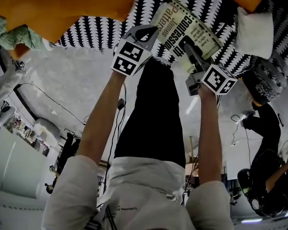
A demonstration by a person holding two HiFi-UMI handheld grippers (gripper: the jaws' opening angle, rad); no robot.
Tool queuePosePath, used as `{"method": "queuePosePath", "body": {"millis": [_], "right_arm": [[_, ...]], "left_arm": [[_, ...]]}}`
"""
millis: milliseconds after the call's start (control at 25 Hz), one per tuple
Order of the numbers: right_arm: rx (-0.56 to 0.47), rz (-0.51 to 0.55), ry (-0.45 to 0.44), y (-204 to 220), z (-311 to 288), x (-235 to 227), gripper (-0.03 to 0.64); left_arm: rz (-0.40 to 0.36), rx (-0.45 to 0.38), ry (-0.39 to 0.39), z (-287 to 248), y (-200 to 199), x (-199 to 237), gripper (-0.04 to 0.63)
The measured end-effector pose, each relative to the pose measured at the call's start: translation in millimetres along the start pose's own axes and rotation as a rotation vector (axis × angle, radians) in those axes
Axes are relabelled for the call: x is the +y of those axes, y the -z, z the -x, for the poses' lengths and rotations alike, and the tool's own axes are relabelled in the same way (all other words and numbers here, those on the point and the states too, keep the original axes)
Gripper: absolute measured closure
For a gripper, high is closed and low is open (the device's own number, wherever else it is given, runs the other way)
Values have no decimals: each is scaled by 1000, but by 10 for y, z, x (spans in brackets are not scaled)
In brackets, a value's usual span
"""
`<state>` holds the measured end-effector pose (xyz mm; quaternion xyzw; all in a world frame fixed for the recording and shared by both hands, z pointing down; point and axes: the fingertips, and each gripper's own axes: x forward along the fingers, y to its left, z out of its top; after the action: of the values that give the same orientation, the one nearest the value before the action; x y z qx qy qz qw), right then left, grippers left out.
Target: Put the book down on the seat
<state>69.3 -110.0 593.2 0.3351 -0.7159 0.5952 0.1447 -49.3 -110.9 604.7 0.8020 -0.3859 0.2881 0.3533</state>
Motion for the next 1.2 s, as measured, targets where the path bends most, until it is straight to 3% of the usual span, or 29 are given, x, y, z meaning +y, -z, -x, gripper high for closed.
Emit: {"method": "queuePosePath", "body": {"millis": [160,360,480,680,880,1120,1200], "right_arm": [[30,-9,-11,47,-477,-76,460],[43,-28,-90,38,-611,-87,460],[51,-49,-144,86,-679,-118,460],[83,-106,-155,248,-754,-340,460],[53,-205,-192,366,-744,-533,460],[28,-215,-240,393,-806,-545,457],[27,-219,-216,414,-792,-594,451]], "left_arm": [[15,57,-57,-103,235,396,588],[36,60,-71,-214,298,408,588],[19,74,-64,-346,355,385,588],[26,111,-54,-586,491,376,588],[35,108,-30,-700,563,327,588],[20,91,6,-684,584,357,588],[-6,97,13,-671,591,342,588]]}}
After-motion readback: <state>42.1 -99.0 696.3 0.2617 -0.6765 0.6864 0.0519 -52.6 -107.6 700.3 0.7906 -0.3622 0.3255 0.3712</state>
